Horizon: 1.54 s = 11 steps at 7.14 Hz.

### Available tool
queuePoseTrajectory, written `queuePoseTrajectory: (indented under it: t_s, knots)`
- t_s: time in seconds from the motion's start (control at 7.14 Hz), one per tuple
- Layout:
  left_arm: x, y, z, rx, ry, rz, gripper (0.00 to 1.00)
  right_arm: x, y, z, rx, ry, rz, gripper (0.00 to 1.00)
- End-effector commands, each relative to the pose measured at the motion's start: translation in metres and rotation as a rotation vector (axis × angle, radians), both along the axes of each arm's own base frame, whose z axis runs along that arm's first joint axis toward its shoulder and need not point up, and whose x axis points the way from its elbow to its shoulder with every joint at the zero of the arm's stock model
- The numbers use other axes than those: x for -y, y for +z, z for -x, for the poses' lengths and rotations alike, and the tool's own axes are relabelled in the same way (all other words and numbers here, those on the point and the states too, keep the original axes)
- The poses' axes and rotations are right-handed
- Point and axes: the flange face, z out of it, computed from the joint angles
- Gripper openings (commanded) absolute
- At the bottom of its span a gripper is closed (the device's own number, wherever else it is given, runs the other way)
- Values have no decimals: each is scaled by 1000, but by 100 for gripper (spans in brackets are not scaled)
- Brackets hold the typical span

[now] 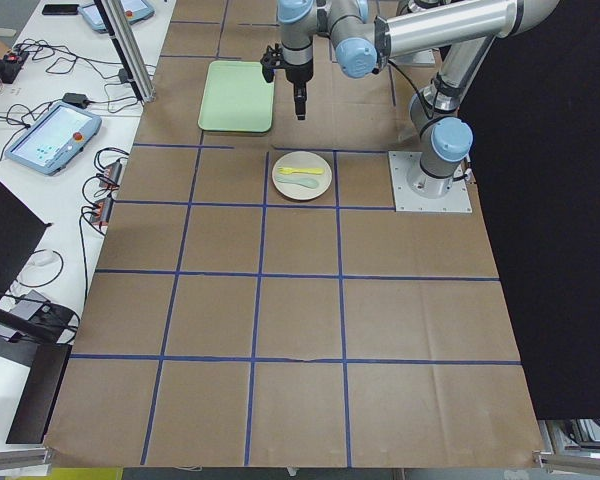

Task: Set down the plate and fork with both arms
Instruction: 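Lower the left gripper to the plate rim nearest it and grasp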

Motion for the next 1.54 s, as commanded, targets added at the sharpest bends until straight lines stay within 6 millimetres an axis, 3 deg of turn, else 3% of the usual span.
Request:
queuePoseTrajectory:
  t_s: [0.0, 0.42, 0.7, 0.84, 1.12, 1.4]
  knots:
    - [2, -48, -57, -9, -38, 16, 100, 0, 0, 0, 0, 0, -1, 100]
    - [-6, -105, -117, -58, 12, -60, 100, 0, 0, 0, 0, 0, -1, 100]
    - [4, -163, -163, -61, 52, -21, 100, 0, 0, 0, 0, 0, -1, 100]
    - [6, -182, -180, -74, 72, -18, 100, 0, 0, 0, -1, 0, -2, 100]
    - [7, -201, -185, -111, 5, -30, 100, -1, 1, 0, 0, 0, -1, 100]
    - [9, -209, -182, -148, 7, -27, 91, 0, 0, 0, 0, 0, -1, 100]
